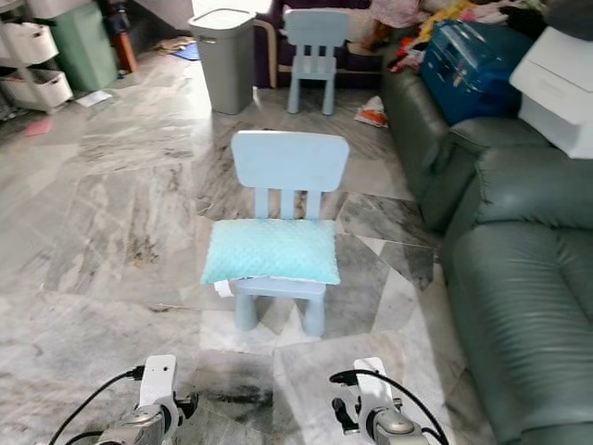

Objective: Move the pillow to the sofa

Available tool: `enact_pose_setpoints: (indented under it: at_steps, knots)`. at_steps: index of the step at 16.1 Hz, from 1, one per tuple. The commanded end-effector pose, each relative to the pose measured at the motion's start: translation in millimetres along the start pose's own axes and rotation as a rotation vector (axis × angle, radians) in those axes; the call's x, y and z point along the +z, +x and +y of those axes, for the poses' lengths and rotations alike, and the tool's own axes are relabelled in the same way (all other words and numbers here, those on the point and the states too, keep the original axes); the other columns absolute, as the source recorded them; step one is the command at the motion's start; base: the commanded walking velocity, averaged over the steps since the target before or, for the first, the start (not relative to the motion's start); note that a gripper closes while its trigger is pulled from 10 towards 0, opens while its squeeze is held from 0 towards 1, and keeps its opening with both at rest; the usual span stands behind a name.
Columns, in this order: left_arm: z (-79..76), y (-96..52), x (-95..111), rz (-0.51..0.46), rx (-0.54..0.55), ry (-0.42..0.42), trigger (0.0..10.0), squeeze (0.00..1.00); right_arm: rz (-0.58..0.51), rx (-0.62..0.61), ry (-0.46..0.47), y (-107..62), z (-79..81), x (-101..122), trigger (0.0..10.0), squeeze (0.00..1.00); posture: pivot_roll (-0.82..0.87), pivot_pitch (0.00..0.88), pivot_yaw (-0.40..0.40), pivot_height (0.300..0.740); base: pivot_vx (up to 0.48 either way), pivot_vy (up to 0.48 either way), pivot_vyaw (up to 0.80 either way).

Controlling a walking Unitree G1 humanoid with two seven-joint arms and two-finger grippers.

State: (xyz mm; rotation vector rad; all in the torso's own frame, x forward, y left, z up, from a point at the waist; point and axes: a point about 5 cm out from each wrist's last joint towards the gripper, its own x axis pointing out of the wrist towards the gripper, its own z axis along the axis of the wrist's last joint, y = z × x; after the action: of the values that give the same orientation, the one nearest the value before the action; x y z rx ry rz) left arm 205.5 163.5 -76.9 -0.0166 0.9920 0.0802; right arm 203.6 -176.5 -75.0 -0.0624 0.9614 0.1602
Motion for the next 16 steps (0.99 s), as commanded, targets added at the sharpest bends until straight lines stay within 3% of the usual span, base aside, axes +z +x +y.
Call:
enact_pose_setpoints:
  at_steps: [1, 10, 16]
  knots:
    - [0.3, 0.0, -1.0, 0.008, -0.003, 0.005, 10.0, 0.00, 0.001, -0.006, -0.004, -0.3, -1.6, -0.4, 10.0, 0.00, -0.08, 0.010, -0.028, 0.740, 0.000, 0.000, -0.80]
    - [-0.3, 0.0, -1.7, 0.014, -0.007, -0.008, 10.0, 0.00, -0.004, -0.008, 0.001, -0.4, -2.0, -0.1, 10.0, 0.00, -0.08, 0.017, -0.028, 0.740, 0.000, 0.000, -0.06]
    - [-0.6, 0.0, -1.4, 0.014, -0.011, -0.020, 10.0, 0.00, -0.005, -0.007, 0.007, -0.4, -1.9, 0.3, 10.0, 0.00, -0.08, 0.021, -0.029, 0.740, 0.321, 0.000, 0.00]
